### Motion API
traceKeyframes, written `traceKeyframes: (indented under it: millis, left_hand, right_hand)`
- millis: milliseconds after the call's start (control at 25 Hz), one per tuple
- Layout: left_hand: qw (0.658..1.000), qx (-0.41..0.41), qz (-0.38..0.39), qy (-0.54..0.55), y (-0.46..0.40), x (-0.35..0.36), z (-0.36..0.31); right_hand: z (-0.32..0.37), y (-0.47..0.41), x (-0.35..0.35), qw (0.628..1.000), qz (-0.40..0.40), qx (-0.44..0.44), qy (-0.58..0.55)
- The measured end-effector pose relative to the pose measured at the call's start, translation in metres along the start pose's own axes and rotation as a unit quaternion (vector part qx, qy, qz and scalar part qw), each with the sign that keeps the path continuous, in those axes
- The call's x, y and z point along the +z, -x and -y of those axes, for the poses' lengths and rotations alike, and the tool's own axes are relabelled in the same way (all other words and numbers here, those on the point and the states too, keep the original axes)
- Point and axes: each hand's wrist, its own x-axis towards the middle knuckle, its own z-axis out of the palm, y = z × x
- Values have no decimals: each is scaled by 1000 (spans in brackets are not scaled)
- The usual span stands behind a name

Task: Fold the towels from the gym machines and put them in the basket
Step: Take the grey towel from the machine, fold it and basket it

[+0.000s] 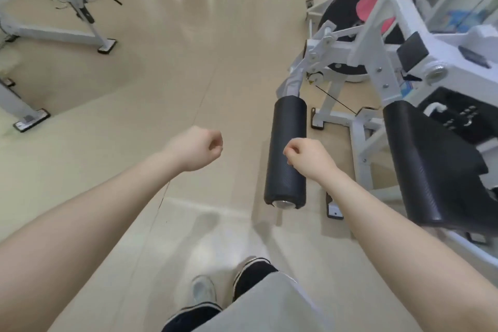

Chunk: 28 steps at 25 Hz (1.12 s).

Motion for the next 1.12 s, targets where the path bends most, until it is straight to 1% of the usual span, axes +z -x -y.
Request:
traceKeyframes:
  millis: [120,240,360,440,560,640,720,840,960,1040,1080,1120]
  left_hand:
    - [999,52,-7,12,-59,-15,18]
    - [995,96,27,-7,-131,-29,23]
    - [988,142,52,-40,-222,-48,24]
    - [983,167,63,-46,-284,-61,19]
    - [977,190,91,-35,-377,-83,2]
    - [973,202,106,-38,-427,-88,-10]
    - [962,226,140,-58,-471,-86,-20]
    - [927,276,218,-128,-542,-82,-37]
    - [875,333,264,-232,-610,-76,-64]
    - [835,388,240,-308,-655,-67,-85]
    - [806,432,213,-343,-676,-62,-93]
    - [770,499,165,-361,-699,-56,-98]
  right_hand:
    - [9,-39,-5,999,-7,39,-32]
    - [6,-94,-15,993,-29,82,-78]
    - [0,-165,-31,987,-54,108,-105]
    - [-6,-217,-47,984,-58,126,-109]
    - [-13,-296,-76,984,-39,149,-86]
    - [-18,-339,-90,984,-40,157,-74]
    - [-25,-374,-98,980,-50,174,-86]
    - [-41,-423,-102,966,-67,224,-113]
    - [-63,-472,-103,937,-118,280,-171]
    - [-83,-501,-96,914,-139,331,-188]
    - [-93,-513,-89,901,-137,365,-190]
    - [-102,-524,-81,888,-130,395,-196]
